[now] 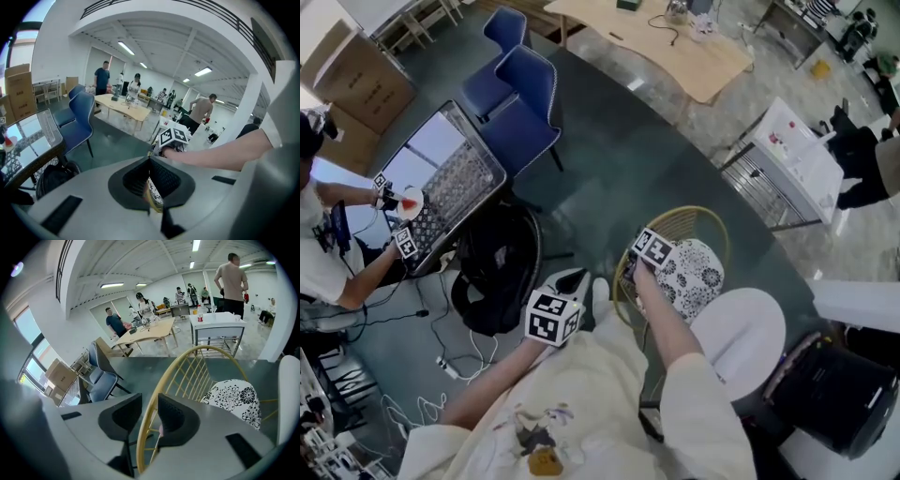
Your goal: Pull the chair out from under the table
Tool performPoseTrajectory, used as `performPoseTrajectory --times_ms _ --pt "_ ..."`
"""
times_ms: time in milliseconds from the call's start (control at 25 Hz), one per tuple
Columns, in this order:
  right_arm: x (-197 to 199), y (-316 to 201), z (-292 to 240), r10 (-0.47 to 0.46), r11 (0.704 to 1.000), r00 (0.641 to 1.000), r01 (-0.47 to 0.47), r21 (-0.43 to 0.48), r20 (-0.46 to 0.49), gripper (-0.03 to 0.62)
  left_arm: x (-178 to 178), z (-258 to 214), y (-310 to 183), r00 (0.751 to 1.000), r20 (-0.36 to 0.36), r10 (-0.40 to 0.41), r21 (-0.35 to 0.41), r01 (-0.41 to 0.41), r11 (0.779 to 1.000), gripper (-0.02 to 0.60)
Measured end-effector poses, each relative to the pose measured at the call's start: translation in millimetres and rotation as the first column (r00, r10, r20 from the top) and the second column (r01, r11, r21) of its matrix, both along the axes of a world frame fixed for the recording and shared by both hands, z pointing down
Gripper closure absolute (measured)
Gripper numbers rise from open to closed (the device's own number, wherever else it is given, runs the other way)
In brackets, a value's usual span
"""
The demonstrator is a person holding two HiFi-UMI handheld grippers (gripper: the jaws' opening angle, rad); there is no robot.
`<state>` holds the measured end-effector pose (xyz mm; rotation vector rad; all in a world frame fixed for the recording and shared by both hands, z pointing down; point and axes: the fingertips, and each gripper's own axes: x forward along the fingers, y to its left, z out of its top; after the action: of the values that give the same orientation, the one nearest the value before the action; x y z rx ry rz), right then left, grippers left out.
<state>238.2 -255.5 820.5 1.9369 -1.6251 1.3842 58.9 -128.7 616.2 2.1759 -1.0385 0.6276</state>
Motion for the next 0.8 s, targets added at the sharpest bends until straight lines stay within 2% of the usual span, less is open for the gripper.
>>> performPoseTrajectory --times_ms 160,480,800 --pt "5.7 -3.4 9.5 0.014 1.000 1.000 -0.014 -0.014 0.019 0.503 8.1 9.8 -3.9 1.000 -0.017 -0.017 -0.055 0.016 0.998 0.580" --pt "1.0 -15.5 23.1 -0.023 0.999 0.999 0.024 -0.038 0.044 0.503 11.1 40.6 -10.9 0.999 0.012 -0.050 -0.133 0.052 0.990 0.580" --pt "2.7 -24.4 35.8 0.006 0.996 0.999 -0.001 -0.085 0.051 0.499 11.5 63.3 -19.6 0.997 0.023 -0.072 -0.191 0.075 0.979 0.580"
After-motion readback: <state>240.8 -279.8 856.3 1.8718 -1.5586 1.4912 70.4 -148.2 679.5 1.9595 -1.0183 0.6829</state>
